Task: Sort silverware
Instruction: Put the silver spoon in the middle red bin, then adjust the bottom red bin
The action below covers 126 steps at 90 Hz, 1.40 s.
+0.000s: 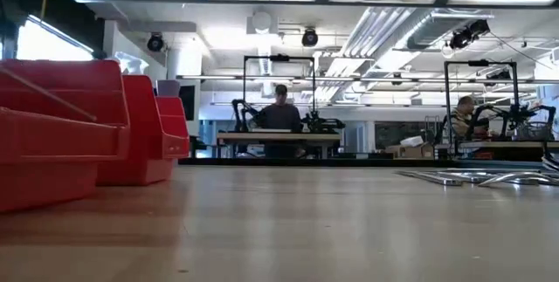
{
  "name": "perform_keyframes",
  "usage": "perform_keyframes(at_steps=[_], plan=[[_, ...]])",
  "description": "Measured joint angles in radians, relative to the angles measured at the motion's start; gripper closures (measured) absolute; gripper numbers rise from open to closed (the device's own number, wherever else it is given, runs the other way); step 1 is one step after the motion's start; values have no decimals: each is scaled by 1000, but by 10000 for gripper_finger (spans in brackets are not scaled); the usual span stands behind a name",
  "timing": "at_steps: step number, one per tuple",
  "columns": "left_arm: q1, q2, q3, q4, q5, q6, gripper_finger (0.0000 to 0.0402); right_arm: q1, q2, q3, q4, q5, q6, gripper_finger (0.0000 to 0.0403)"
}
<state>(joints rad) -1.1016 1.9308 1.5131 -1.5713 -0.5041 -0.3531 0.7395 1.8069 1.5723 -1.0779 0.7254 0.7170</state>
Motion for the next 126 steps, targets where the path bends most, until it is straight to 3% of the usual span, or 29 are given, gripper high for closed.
perform_keyframes(at_steps=[18, 43, 58, 71, 79, 85, 98, 105, 126], plan=[[12, -2, -95, 1, 135, -6, 399, 0, 0, 0, 0, 0, 0, 210], [15, -23, -108, 0, 136, -37, 336, 0, 1, 0, 0, -2, 0, 210], [16, -121, -108, 0, 113, -117, 295, 0, 1, 0, 0, -3, 0, 210], [16, -216, -105, 0, 32, -261, 285, 9, 1, 0, 0, -2, 8, 210], [18, -252, -93, 42, -2, -351, 290, 26, 1, 0, -1, 6, 23, 210], [23, -272, -89, 164, -2, -353, 299, 39, 1, 0, -3, 8, 34, 210], [51, -284, -89, 550, 60, -201, 333, 54, 1, 0, -7, 18, 51, 210], [77, -269, -87, 679, 81, -131, 354, 54, 1, 0, -9, 27, 62, 210], [186, -191, -88, 680, 198, -82, 399, 55, 1, 0, -10, 31, 68, 210]])
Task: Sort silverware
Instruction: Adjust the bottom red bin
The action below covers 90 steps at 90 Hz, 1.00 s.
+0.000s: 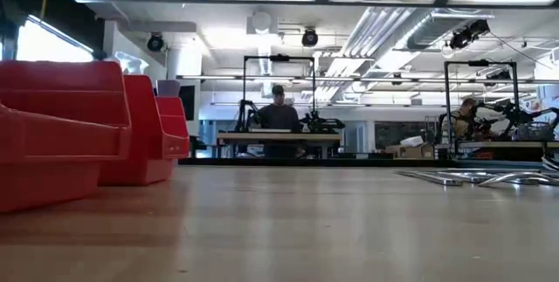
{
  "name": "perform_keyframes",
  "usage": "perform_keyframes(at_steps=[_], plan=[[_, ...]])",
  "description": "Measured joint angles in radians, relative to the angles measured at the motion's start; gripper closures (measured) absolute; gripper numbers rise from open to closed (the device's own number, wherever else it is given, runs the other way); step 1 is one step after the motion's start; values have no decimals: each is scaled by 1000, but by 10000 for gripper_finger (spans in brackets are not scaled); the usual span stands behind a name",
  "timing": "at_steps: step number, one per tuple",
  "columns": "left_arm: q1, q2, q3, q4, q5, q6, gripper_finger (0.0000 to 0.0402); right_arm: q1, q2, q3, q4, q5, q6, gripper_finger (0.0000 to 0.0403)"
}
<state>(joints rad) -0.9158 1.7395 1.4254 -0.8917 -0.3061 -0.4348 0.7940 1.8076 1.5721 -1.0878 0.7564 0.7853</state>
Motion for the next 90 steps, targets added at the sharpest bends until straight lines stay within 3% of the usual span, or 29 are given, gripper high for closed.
perform_keyframes(at_steps=[8, 24, 51, 80, 90], plan=[[31, 24, 0, 0, 69, 44, 400, 0, 0, 0, -6, 0, 0, 210], [73, 55, -4, -4, 88, 78, 399, 0, 0, 0, -10, 0, 0, 210], [100, 57, -6, -161, 5, 3, 399, 0, 0, 0, -13, 0, 7, 210], [59, 57, 28, -168, 15, -9, 399, 0, 0, 0, -15, -2, 13, 210], [41, 57, 79, -167, 14, -9, 399, -3, 0, 0, -35, -63, 31, 210]])
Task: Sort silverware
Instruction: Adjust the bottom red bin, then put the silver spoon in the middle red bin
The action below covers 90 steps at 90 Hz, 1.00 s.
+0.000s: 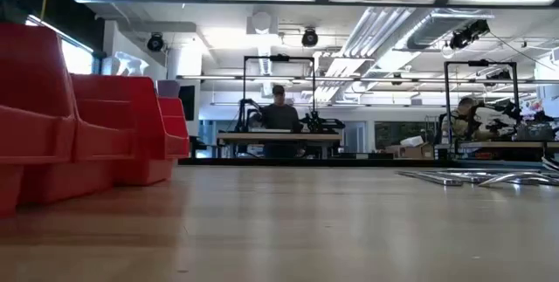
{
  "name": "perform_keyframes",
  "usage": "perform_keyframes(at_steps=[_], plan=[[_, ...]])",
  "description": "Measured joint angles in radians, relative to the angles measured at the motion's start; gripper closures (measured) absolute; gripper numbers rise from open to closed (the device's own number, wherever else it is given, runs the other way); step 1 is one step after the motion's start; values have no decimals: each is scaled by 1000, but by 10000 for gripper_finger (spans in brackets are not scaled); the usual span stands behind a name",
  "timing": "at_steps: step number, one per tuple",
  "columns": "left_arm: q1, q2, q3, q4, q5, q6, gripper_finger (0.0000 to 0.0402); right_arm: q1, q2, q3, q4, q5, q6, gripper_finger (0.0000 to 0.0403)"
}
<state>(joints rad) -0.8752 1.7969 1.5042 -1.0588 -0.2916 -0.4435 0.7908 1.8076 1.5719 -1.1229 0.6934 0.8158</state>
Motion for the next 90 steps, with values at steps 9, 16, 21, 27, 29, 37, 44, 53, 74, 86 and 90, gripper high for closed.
perform_keyframes(at_steps=[9, 16, 21, 27, 29, 37, 44, 53, 74, 86, 90], plan=[[-14, 0, 57, 2, -33, 2, 399, -20, 0, -2, -65, -102, 47, 210], [-25, -1, 93, 12, -105, 13, 399, -37, -1, -41, -79, -165, 86, 210], [-31, -1, 114, 13, -169, 25, 399, -48, -1, -85, -79, -208, 115, 210], [-34, -1, 131, 15, -254, 21, 399, -62, -1, -156, -62, -265, 159, 210], [-35, -1, 134, 15, -284, 11, 399, -67, -1, -185, -47, -288, 175, 210], [-41, -1, 134, 15, -374, -41, 399, -84, 0, -300, 29, -372, 230, 210], [-42, -1, 134, 15, -415, -79, 399, -103, 0, -379, 40, -408, 288, 210], [-48, -1, 134, 16, -429, -102, 399, -135, 0, -466, 41, -443, 333, 210], [-62, -1, 118, 34, -486, -114, 399, -208, -11, -601, 174, -531, 332, 211], [-69, 2, 111, 37, -489, -114, 399, -219, -15, -642, 274, -556, 303, 259], [-69, 4, 111, 42, -492, -113, 399, -219, -15, -647, 295, -555, 301, 294]])
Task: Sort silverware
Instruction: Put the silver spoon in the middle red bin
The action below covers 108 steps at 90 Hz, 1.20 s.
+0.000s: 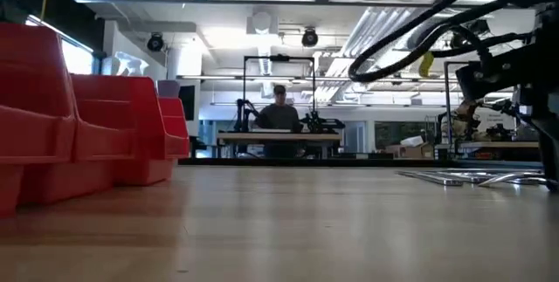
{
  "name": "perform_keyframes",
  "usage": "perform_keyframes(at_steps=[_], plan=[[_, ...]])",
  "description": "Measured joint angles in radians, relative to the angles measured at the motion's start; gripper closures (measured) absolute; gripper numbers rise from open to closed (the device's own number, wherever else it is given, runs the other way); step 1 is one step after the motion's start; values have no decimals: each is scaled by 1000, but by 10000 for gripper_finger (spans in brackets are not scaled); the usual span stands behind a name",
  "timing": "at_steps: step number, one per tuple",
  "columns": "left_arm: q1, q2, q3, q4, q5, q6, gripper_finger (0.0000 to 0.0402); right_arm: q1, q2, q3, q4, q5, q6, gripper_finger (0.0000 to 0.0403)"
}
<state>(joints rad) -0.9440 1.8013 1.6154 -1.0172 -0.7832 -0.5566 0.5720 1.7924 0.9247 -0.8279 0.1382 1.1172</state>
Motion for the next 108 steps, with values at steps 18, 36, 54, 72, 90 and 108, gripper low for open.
perform_keyframes(at_steps=[18, 36, 54, 72, 90, 108], plan=[[11, 12, 0, 45, -58, 62, 399, 13, 16, 90, -7, 97, -24, 394], [66, 44, 0, 205, -70, 363, 382, 17, 13, 254, 94, 224, -203, 402], [149, 132, 0, 359, 124, 712, 329, 17, 11, 351, 222, 223, -440, 403], [209, 235, -1, 501, 87, 890, 278, 15, 11, 369, 293, 179, -534, 403], [270, 245, -1, 486, 15, 685, 245, 14, 12, 368, 270, 190, -535, 403], [351, 222, 0, 461, 160, 613, 238, 31, 12, 368, 270, 252, -550, 403]])
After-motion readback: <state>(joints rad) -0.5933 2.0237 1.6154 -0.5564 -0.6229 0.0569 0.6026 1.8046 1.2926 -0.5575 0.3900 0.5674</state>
